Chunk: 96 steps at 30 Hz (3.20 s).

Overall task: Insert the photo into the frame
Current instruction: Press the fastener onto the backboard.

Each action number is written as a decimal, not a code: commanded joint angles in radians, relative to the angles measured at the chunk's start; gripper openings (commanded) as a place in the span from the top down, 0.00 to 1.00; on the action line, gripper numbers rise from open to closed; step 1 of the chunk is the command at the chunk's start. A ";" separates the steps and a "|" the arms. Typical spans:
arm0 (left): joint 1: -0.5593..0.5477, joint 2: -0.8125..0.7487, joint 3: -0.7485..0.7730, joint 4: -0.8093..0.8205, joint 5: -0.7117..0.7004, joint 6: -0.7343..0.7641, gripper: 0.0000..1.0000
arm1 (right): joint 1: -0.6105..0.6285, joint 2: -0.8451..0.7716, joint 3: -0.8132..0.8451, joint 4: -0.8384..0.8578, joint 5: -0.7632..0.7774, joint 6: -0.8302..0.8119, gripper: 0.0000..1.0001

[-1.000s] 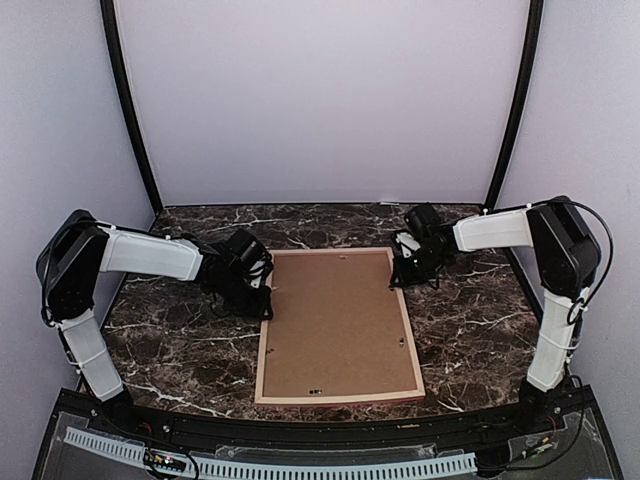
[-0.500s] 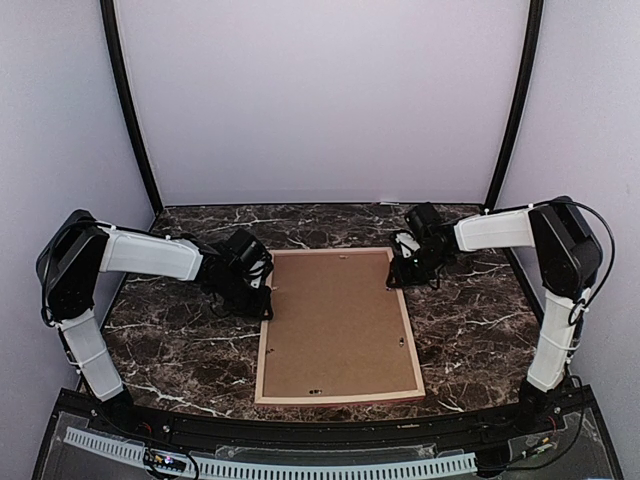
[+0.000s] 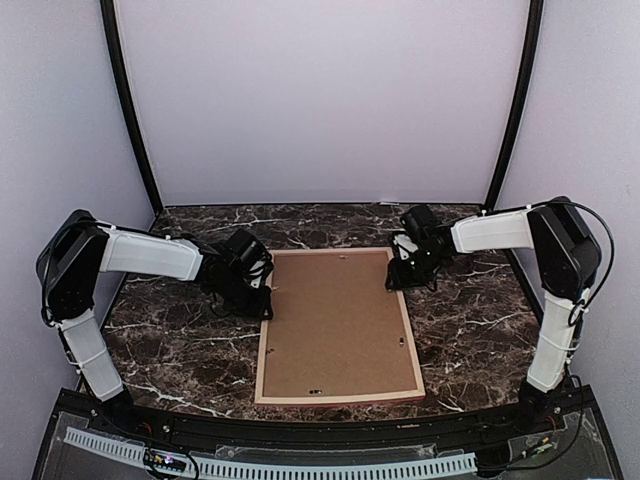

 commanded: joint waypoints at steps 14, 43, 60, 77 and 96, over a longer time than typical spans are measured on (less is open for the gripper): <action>-0.003 0.022 -0.022 -0.073 -0.010 0.046 0.77 | 0.004 0.032 0.019 -0.012 0.037 -0.095 0.72; -0.004 0.005 -0.037 -0.054 -0.007 0.037 0.76 | -0.036 -0.023 0.037 0.037 -0.127 -0.116 0.50; -0.003 0.020 -0.030 -0.058 -0.002 0.040 0.76 | -0.036 0.023 0.043 0.016 -0.028 -0.197 0.61; -0.003 0.024 -0.035 -0.059 -0.003 0.044 0.76 | -0.036 0.032 0.021 0.007 -0.069 -0.314 0.56; -0.004 0.005 -0.061 -0.051 -0.003 0.046 0.76 | -0.037 0.085 0.024 -0.030 -0.027 -0.353 0.59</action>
